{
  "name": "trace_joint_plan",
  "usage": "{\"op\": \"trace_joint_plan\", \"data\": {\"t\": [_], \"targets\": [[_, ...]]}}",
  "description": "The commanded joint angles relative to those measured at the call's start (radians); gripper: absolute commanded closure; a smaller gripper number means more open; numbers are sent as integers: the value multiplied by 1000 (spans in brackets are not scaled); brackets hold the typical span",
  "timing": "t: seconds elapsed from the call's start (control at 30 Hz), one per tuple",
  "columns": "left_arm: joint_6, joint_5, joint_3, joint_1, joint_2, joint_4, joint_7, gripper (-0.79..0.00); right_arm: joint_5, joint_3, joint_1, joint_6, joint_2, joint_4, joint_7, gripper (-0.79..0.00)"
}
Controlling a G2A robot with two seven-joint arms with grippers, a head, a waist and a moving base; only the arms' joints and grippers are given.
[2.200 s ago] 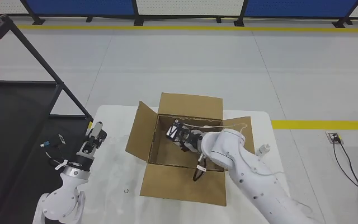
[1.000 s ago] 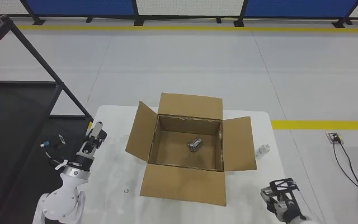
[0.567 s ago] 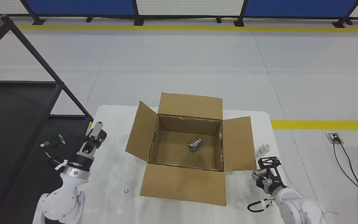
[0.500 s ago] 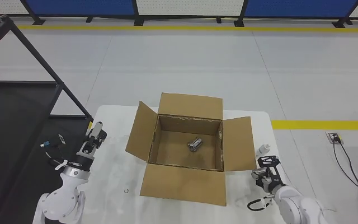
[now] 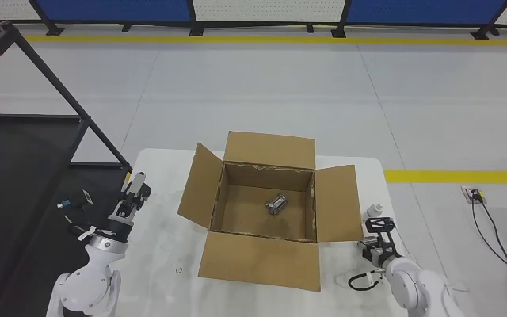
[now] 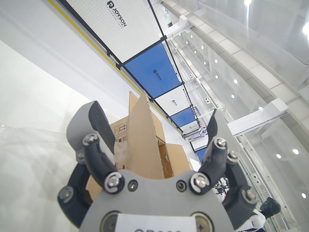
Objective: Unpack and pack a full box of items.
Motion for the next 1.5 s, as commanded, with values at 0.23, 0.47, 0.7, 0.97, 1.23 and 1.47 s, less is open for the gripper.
{"op": "trace_joint_plan", "data": {"t": [0.23, 0.47, 0.7, 0.97, 1.23, 1.47], "targets": [[0, 0, 0, 0, 0, 0, 0, -785, 9, -7, 11, 0, 2, 16, -3, -385], [0, 0, 0, 0, 0, 0, 0, -785, 10, -8, 11, 6, 4, 7, -4, -468], [0, 0, 0, 0, 0, 0, 0, -785, 11, -5, -8, 22, 6, -29, -6, -671], [0, 0, 0, 0, 0, 0, 0, -785, -5, 8, -48, 41, 10, -123, -7, -708], [0, 0, 0, 0, 0, 0, 0, -785, -162, 37, -126, 102, 21, -478, 166, -785], [0, 0, 0, 0, 0, 0, 0, -785, -254, 55, -101, 74, 27, -707, 305, -785]]}}
